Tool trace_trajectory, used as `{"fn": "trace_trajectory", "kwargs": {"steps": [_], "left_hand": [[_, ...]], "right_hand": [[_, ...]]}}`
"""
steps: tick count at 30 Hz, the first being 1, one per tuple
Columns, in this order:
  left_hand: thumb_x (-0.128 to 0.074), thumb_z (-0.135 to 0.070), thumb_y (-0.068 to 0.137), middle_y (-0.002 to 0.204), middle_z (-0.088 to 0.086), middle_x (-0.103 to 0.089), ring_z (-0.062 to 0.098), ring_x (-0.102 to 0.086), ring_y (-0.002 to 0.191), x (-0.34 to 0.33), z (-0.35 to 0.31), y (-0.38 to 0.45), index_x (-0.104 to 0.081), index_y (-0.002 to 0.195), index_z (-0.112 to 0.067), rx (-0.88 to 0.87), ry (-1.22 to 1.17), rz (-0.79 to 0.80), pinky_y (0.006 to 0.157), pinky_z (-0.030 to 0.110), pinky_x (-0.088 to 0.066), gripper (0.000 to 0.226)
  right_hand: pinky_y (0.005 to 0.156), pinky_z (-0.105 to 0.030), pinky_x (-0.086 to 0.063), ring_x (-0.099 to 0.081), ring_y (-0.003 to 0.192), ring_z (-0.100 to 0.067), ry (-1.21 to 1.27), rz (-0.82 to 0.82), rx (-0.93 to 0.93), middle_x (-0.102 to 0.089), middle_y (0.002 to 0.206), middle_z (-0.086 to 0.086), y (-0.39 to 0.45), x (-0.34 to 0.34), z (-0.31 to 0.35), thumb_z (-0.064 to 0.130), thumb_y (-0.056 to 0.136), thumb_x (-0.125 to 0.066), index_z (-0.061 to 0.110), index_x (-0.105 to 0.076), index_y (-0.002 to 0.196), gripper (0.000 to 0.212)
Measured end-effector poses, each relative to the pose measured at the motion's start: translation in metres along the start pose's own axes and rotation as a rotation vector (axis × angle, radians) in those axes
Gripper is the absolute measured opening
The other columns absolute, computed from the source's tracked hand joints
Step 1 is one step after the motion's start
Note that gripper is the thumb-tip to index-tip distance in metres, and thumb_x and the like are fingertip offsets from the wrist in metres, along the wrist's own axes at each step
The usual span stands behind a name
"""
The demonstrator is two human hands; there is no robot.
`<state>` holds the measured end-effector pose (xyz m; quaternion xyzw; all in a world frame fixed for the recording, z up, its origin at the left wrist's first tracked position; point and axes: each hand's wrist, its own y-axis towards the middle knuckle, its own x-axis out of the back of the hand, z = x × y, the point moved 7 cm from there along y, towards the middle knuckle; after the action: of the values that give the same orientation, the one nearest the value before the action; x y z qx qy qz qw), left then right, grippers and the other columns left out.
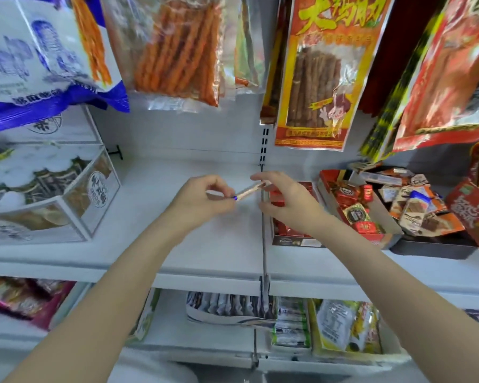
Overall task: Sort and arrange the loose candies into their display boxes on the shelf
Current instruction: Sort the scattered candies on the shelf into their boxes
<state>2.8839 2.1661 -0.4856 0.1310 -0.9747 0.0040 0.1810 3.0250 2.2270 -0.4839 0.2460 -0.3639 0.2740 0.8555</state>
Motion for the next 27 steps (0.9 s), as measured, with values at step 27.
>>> {"fn": "trace_trajectory", "kwargs": {"steps": [27], "left_hand": [[-0.048, -0.012, 0.090, 0.118, -0.003, -0.055, 0.009, -0.047, 0.089, -0.175, -0.079, 0.009, -0.056, 0.114, -0.017, -0.458, 0.537, 0.170, 0.079, 0.018, -0.030, 0.025]], "right_hand": [[0.086, -0.035, -0.040, -0.055, 0.105, -0.029, -0.130, -0.688, -0.577, -0.062, 0.109, -0.014, -0.109, 0.175, -0.155, 0.018, 0.085, -0.059, 0.004, -0.058, 0.111, 0.030]]}}
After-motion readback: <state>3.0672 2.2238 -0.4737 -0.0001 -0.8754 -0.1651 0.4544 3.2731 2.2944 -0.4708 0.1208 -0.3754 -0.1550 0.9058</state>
